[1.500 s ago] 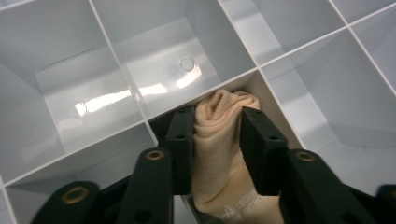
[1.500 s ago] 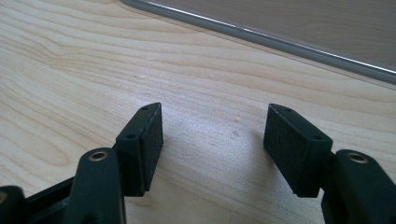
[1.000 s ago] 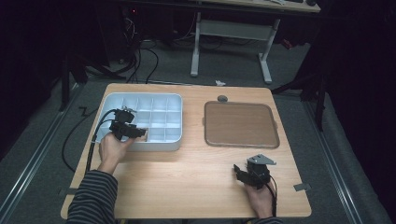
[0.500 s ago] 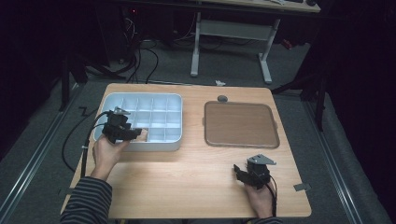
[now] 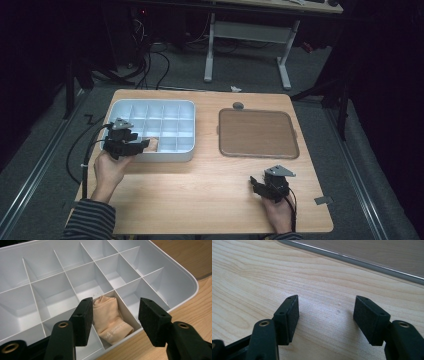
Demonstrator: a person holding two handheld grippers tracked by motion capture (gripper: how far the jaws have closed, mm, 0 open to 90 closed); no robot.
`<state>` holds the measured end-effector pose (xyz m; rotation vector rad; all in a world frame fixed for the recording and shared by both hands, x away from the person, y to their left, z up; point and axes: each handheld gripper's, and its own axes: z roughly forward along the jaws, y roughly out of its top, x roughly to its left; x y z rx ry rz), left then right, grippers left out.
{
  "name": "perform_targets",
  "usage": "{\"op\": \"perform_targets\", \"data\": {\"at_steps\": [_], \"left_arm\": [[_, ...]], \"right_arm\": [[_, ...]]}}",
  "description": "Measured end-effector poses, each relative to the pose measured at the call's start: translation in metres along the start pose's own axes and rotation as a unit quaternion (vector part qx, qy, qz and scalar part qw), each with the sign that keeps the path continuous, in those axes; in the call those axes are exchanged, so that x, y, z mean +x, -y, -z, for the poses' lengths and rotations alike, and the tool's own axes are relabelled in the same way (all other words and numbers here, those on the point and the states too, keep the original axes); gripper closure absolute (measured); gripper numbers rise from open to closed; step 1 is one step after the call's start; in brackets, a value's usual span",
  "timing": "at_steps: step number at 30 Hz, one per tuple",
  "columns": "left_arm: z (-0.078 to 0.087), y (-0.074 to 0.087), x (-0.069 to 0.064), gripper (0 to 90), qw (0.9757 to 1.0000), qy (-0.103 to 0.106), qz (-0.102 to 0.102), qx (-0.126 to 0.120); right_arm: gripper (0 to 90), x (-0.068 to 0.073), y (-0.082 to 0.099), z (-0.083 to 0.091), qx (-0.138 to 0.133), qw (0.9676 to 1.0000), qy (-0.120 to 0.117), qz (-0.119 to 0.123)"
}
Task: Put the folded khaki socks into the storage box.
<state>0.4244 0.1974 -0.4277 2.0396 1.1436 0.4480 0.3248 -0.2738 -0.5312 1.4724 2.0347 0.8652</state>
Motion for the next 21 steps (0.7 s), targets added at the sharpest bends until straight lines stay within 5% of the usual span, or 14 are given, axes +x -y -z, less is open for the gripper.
{"op": "perform_targets", "data": {"at_steps": [21], "left_arm": [[0.023,0.024,-0.012,45.0,0.9992,0.015,0.001,-0.037]], "right_arm": [[37.7,0.000,0.000,0.000,0.000,1.0000,0.000,0.001]]}}
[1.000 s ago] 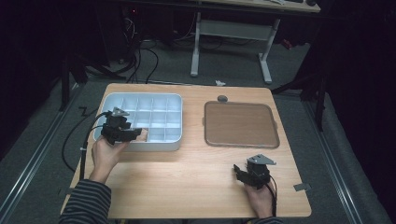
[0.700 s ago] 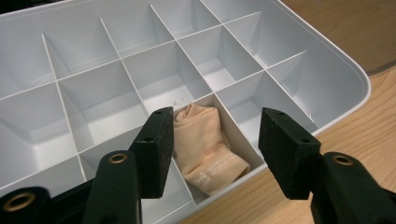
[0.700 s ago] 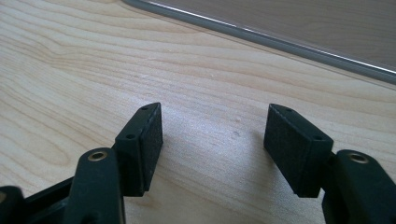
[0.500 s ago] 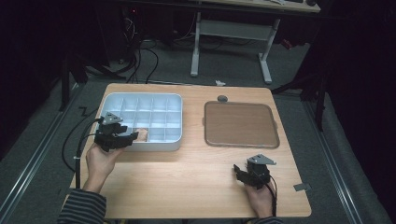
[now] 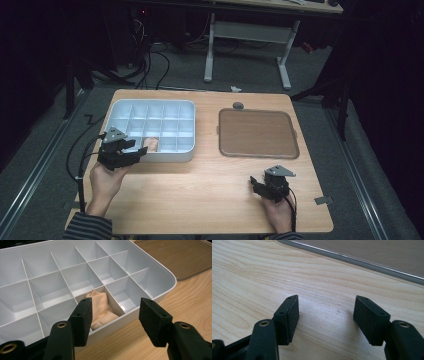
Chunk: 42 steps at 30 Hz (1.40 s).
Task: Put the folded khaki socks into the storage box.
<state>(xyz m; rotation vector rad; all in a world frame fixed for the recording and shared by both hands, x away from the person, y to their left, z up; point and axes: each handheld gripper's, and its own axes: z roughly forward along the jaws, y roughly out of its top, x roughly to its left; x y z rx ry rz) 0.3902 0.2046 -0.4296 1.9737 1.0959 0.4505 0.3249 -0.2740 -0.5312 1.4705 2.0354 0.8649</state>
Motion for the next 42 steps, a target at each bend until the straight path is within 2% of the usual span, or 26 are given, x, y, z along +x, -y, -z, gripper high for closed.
{"op": "perform_targets", "data": {"at_steps": [3,7,12,27,42], "left_arm": [[0.001,0.005,-0.002,45.0,0.9999,-0.006,-0.008,0.004],[0.004,0.010,-0.001,44.9,1.0000,-0.003,0.000,0.001],[0.008,0.015,-0.001,44.8,1.0000,-0.003,0.001,-0.002],[0.015,0.028,-0.007,44.3,0.9995,0.016,0.017,-0.023],[0.016,0.043,-0.015,44.1,0.9987,0.029,0.029,-0.029]], "right_arm": [[37.7,0.000,0.000,0.000,0.000,1.0000,0.000,0.000],[37.7,0.000,0.000,0.000,0.000,1.0000,0.000,-0.001],[37.6,0.000,0.000,0.000,0.000,1.0000,0.000,0.000],[37.7,0.000,0.000,0.000,0.000,1.0000,0.000,0.000],[37.7,0.000,0.000,0.000,0.000,1.0000,-0.001,-0.001]]}}
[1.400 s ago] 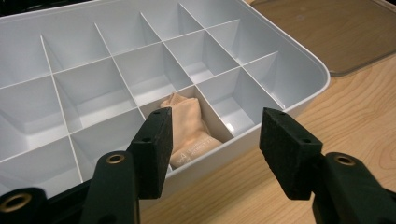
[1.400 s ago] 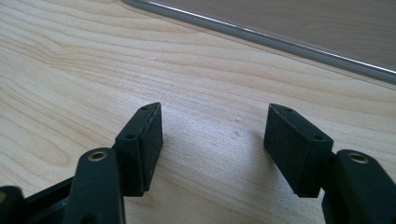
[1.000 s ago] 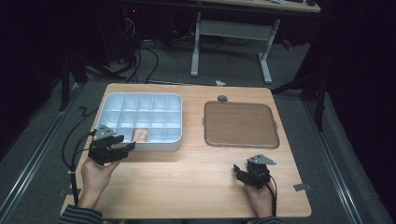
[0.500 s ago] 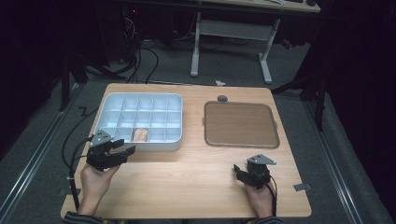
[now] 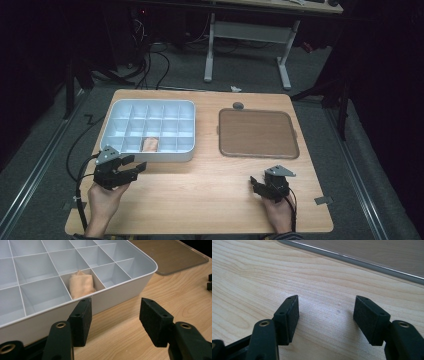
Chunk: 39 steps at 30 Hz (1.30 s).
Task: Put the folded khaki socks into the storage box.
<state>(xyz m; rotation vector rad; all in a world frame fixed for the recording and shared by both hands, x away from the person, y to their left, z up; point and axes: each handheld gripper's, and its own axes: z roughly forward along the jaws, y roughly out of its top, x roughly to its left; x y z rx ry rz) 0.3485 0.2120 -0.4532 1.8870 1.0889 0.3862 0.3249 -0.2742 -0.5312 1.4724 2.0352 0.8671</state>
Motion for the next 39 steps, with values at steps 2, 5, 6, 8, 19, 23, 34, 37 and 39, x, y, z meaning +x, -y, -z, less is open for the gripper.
{"op": "perform_targets", "data": {"at_steps": [2,5,6,8,19,23,34,37,39], "left_arm": [[0.000,0.002,-0.001,44.0,1.0000,0.003,0.001,0.000],[0.000,0.005,-0.002,44.0,1.0000,0.005,0.005,-0.002],[0.000,0.006,-0.003,44.0,1.0000,0.006,0.005,-0.002],[-0.002,0.007,-0.004,43.9,1.0000,0.004,0.003,0.002],[-0.014,0.018,-0.009,43.9,0.9998,0.007,0.001,0.019],[-0.017,0.021,-0.009,43.9,0.9997,0.010,0.004,0.021],[-0.024,0.030,-0.012,43.7,0.9995,0.019,0.014,0.023],[-0.026,0.032,-0.012,43.7,0.9994,0.021,0.015,0.025],[-0.028,0.033,-0.013,43.6,0.9993,0.022,0.017,0.026]], "right_arm": [[37.7,0.000,0.000,0.000,0.000,1.0000,0.000,0.000],[37.7,0.000,0.000,0.000,0.000,1.0000,0.000,0.000],[37.7,0.000,0.000,0.000,0.000,1.0000,0.000,0.000],[37.7,0.000,0.000,0.000,0.000,1.0000,0.000,0.000],[37.7,0.000,0.000,0.000,0.000,1.0000,0.000,-0.001],[37.7,0.000,0.000,0.000,0.000,1.0000,0.000,-0.001],[37.7,0.000,0.000,0.000,0.000,1.0000,0.000,0.000],[37.6,0.000,0.000,0.000,0.000,1.0000,0.000,0.000],[37.6,0.000,0.000,0.000,0.000,1.0000,0.000,0.001]]}}
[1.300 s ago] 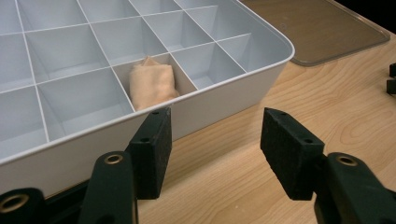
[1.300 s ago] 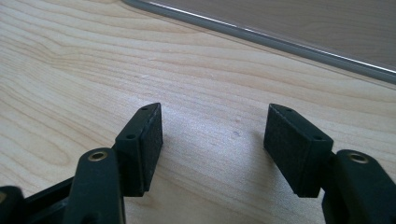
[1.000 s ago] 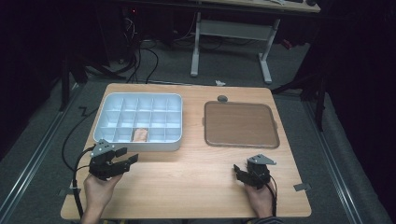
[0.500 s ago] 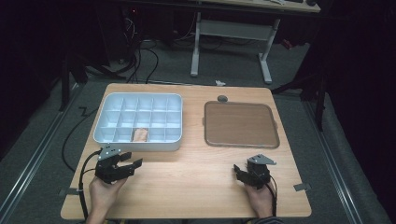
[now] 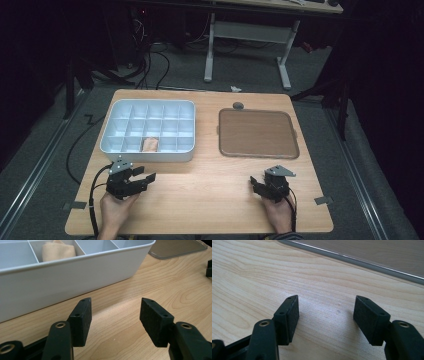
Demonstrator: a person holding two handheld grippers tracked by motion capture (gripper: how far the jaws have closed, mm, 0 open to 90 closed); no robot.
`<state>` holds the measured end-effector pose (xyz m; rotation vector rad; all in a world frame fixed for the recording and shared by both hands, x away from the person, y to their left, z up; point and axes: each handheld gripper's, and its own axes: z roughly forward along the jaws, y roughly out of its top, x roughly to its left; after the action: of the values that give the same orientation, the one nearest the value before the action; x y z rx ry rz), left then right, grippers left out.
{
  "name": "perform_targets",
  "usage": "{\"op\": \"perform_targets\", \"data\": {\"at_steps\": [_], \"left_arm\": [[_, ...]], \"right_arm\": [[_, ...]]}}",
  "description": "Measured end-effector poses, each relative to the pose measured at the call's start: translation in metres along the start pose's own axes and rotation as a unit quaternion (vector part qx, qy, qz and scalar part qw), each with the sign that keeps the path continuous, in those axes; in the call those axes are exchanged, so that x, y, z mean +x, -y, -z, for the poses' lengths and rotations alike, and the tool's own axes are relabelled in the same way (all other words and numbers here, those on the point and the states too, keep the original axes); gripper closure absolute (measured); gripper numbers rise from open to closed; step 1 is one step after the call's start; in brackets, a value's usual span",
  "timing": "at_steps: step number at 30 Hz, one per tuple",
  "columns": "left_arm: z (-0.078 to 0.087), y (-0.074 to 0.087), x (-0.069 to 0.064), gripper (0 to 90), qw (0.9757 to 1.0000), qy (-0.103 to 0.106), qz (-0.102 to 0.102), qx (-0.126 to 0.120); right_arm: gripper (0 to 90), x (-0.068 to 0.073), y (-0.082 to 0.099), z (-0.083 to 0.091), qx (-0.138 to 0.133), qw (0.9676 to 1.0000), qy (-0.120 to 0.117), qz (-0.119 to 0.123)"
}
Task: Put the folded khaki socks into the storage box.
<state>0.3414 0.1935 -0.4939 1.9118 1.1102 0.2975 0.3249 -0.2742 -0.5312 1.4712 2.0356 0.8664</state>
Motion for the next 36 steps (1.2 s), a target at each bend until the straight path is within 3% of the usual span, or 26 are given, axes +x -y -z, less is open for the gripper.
{"op": "perform_targets", "data": {"at_steps": [21,36], "left_arm": [[-0.016,0.014,-0.005,42.9,0.9999,0.003,0.008,0.010],[-0.033,0.020,-0.014,42.2,0.9994,-0.017,-0.014,0.027]], "right_arm": [[37.6,0.000,0.000,0.000,0.000,1.0000,0.000,0.000],[37.6,0.000,0.000,0.000,0.000,1.0000,-0.001,0.000]]}}
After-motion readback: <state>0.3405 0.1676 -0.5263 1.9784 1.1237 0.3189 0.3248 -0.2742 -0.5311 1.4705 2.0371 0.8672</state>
